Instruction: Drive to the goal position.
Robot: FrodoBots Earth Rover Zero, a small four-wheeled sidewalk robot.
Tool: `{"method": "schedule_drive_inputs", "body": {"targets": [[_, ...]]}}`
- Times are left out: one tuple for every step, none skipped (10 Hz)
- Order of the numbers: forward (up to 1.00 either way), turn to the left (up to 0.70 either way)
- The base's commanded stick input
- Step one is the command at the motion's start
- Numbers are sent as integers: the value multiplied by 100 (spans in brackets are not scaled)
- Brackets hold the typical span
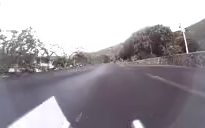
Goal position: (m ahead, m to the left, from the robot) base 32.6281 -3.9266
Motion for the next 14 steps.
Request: {"method": "schedule_drive_inputs", "body": {"targets": [[100, -39], [100, -23], [100, -7], [100, 0], [100, -4], [100, -8], [100, -21], [100, -40], [100, 0], [100, 0], [100, 0], [100, 0], [100, 0], [100, -21]]}}
